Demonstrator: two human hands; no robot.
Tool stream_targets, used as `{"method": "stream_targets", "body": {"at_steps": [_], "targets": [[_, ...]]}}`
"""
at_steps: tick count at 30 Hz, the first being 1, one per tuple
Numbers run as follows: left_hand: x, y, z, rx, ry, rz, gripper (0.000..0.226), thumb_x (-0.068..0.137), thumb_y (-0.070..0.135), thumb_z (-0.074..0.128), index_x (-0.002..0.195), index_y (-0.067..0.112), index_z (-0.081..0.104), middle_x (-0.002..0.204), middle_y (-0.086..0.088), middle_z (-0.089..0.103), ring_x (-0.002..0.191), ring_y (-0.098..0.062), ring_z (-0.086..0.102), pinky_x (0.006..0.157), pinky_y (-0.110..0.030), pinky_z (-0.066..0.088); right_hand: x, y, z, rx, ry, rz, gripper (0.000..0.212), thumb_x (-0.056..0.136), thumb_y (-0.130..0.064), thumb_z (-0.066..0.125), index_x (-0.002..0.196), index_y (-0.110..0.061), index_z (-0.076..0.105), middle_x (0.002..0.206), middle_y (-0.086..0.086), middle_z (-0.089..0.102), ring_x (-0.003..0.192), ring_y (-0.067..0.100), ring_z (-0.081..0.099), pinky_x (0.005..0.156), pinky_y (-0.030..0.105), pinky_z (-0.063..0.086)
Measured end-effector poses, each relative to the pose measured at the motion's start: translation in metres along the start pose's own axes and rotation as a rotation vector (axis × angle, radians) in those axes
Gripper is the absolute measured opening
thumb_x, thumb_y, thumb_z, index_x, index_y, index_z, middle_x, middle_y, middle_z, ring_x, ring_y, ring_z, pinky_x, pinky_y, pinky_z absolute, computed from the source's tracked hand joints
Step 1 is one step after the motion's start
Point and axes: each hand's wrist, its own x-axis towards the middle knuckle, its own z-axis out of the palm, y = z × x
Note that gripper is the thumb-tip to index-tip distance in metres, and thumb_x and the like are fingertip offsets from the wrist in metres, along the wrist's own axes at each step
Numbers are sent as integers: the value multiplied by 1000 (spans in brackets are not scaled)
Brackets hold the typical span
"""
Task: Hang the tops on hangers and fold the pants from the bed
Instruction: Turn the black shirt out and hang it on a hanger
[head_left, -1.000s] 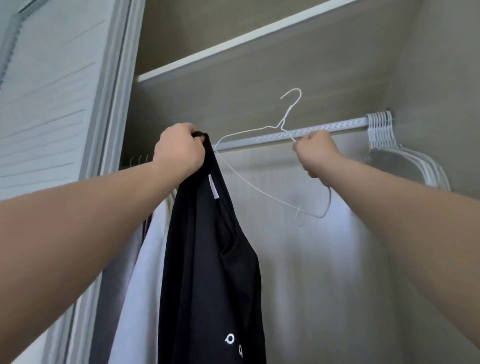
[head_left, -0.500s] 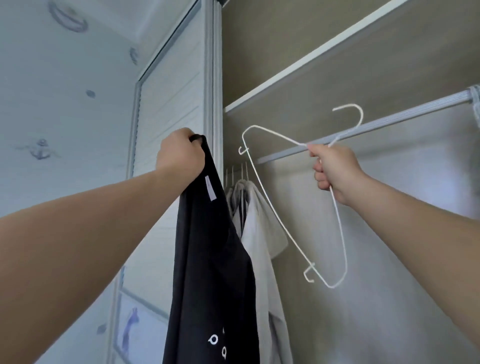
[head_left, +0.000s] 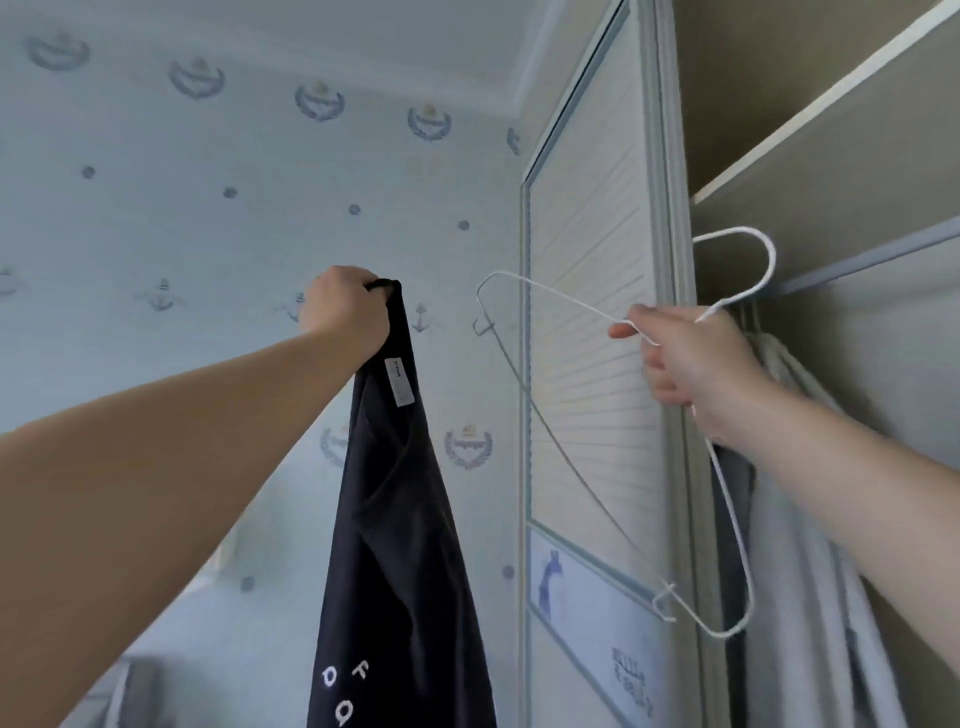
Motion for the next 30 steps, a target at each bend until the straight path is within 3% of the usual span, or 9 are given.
{"method": "stream_targets", "body": {"at_steps": [4,10,16,18,21,25,30], "targets": [[-9,-58,-80,79,28,-115,18,97,15,54,91,10,70,83,-15,57,73,-29,48,66,-33,38,-41,6,73,144,-153,23,26,100,-21,55,86,-6,69,47,-8,24,37,8,17,37,14,15],[-2,-127,-230,22,193,-312,10,95,13,55,86,15,57,85,-10,45,77,-23,44,70,-38,49,-95,-27,186,314,-351,29,27,102,-20,55,88,-2,69,50,-5,23,40,10,17,38,16,15],[-10,-171,-387,127,321,-393,12,94,19,56,82,18,54,83,-8,39,77,-22,36,59,-31,31,-159,-79,307,446,-537,5,29,103,-22,54,86,-5,71,49,-5,27,38,10,19,37,16,17],[-13,-182,-437,179,308,-392,16,95,19,57,79,17,54,86,-7,44,79,-21,40,59,-31,33,-187,-96,349,490,-593,3,30,103,-22,55,85,-5,72,48,-5,28,37,10,20,38,16,17],[-19,-204,-507,253,265,-385,15,92,18,60,78,16,60,87,-6,54,80,-21,50,71,-35,43,-236,-112,409,583,-635,25,31,102,-21,56,81,-5,73,47,-3,28,36,11,19,39,16,17],[-44,-239,-599,436,170,-369,21,92,25,63,87,9,77,78,-8,66,68,-21,59,66,-30,48,-310,-116,489,705,-692,111,31,101,-22,56,79,-12,76,47,-4,26,37,12,17,42,13,18],[-117,-293,-691,638,49,-362,22,95,30,63,77,28,77,61,15,66,55,0,60,48,-12,41,-421,-104,571,771,-809,217,26,98,-28,59,84,-13,77,46,-6,27,35,10,18,44,11,20]]}}
